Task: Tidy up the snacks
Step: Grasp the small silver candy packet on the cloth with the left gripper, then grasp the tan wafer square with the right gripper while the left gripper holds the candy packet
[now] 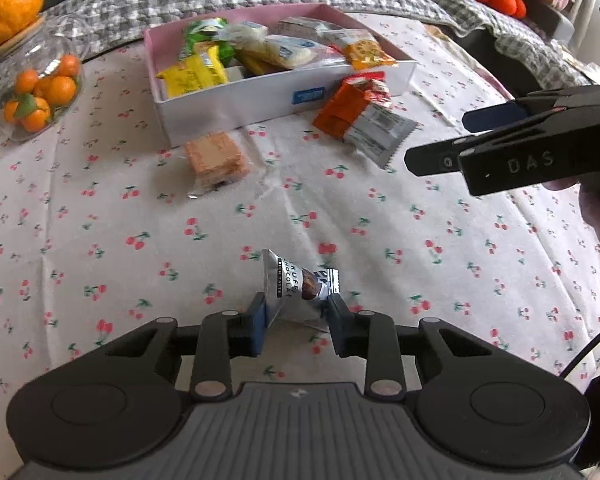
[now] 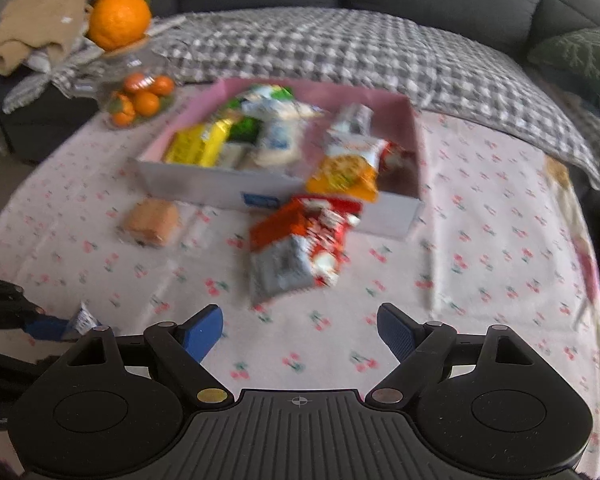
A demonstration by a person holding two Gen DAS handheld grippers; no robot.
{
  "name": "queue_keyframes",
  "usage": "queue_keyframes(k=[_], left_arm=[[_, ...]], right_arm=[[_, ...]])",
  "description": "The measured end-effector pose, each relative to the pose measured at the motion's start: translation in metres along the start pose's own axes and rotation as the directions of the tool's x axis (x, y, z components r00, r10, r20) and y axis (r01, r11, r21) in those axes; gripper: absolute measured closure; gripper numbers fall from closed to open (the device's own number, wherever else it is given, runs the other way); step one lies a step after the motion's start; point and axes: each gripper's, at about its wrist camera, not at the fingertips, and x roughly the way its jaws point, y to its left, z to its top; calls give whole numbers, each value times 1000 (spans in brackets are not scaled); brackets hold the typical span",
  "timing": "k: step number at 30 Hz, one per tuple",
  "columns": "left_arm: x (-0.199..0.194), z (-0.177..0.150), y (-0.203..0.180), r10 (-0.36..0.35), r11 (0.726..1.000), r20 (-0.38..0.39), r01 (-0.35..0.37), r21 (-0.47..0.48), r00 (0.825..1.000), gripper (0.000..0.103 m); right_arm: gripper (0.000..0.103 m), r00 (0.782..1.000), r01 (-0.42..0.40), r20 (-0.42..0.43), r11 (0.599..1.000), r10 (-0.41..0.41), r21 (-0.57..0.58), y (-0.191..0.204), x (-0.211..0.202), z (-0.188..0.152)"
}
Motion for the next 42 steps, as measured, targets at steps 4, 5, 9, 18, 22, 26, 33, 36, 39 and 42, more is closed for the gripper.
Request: queue_keyframes(k=[4,5,9,18,22,26,33,36,39,42], left_arm=[[-3,-2,16,24,999,5,-24,-26,1000,75],[-3,-2,21,31,999,5,-30,-34,1000,75],[-7,-7,40,64,997,13,-63,-54,998,75],[-16,-12,72,102,989,17,-100,-105,995,75],[-20,-14,82,109,987,22,-105,-122,994,75],[-23,-18,91,120,984,25,-116,-133,992,75],[-24,-17,102,128,980,25,-123,-155,991,75],[-22,-15,103,134,979,25,-128,-158,991,75],[-21,-13,102,139,979,25,-133,-157,990,75],[-20,-11,100,144,978,25,-139,-155,989,75]], right_arm=[[16,998,-55,19,998,55,-4,17,3,11],[16,998,-64,19,998,64,-10,22,5,13],[16,995,-102,6,995,102,-19,43,16,23],[17,992,-112,-47,993,114,41,74,56,47],[17,995,-79,-65,996,82,47,82,72,52],[17,995,-60,-73,997,64,58,88,82,58],[27,997,-24,-68,999,27,44,95,90,63],[51,998,-25,-63,999,28,44,96,90,64],[70,997,-28,-73,999,31,43,95,89,65],[70,996,-33,-83,998,37,44,94,88,64]])
